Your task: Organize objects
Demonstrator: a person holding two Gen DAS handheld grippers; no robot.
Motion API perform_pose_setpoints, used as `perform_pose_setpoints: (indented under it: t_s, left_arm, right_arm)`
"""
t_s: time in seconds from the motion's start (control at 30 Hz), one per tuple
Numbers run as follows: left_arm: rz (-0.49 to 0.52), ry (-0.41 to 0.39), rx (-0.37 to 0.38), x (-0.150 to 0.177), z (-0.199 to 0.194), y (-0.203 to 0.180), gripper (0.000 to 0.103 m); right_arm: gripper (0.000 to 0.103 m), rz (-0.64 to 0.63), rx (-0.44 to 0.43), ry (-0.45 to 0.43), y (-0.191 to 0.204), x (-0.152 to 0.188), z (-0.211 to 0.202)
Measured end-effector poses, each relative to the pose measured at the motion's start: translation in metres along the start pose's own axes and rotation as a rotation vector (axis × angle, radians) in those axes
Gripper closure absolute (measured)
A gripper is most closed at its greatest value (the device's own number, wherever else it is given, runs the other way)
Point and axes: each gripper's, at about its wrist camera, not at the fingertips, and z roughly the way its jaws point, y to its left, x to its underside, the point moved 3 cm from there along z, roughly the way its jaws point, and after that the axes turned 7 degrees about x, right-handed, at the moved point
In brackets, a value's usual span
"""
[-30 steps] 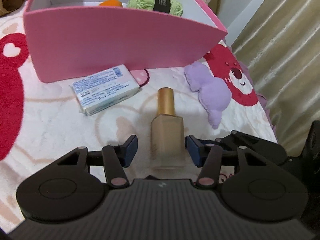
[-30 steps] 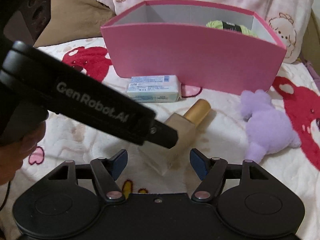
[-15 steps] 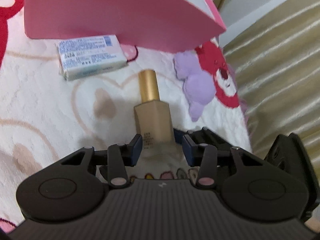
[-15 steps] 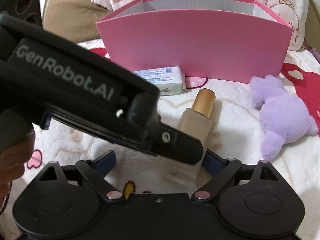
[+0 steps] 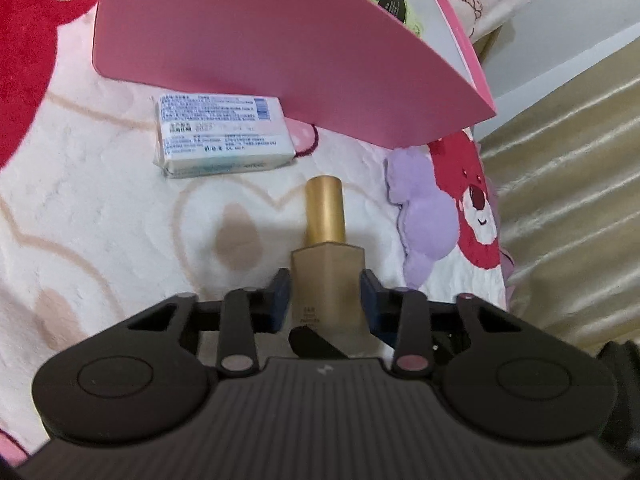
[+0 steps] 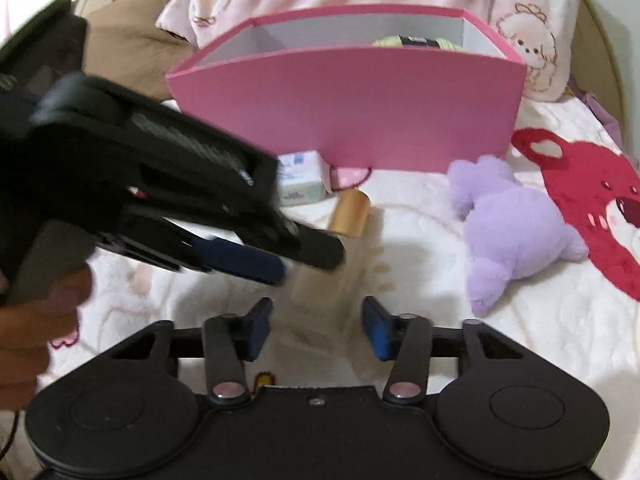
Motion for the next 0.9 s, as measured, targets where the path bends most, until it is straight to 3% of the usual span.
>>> perform_pose_setpoints:
  t_s: [0.1, 0.23, 0.4, 0.57, 0.63, 0.8, 0.9]
  left_arm:
    - [0.031, -0.027, -0.011, 0.007, -0.001, -0.005, 0.072]
    - [0.044, -0.004, -0.021, 0.009, -0.001, -0.008, 0.071]
    - [0.019, 0.015, -0.01, 0.008, 0.001, -0.002, 0.062]
    - [0.01, 0.031, 0.009, 0.01, 0.0, -0.002, 0.059]
    - [0.028, 0.033, 0.038, 0.015, -0.002, -0.007, 0.054]
    - [0.103, 0.033, -0.019, 0.025, -0.003, -0.019, 0.064]
    - [0.126, 0.034, -0.003, 0.03, -0.003, -0.021, 0.064]
  right_arm:
    - [0.056, 0.024, 0.008, 0.015, -0.005, 0.003, -0.003]
    - [0.057, 0.076, -0.011, 0.066, -0.012, 0.007, 0.005]
    - [0.057, 0.086, -0.021, 0.051, -0.018, 0.011, 0.005]
    - [0.059, 0.248, -0.129, 0.074, -0.045, 0.009, -0.003]
    - [0.059, 0.299, -0.164, 0.082, -0.053, 0.012, 0.001]
    - [0.06, 0.354, -0.205, 0.092, -0.067, 0.023, 0.0]
    - [0.06, 0.338, -0.195, 0.082, -0.059, 0.032, -0.007]
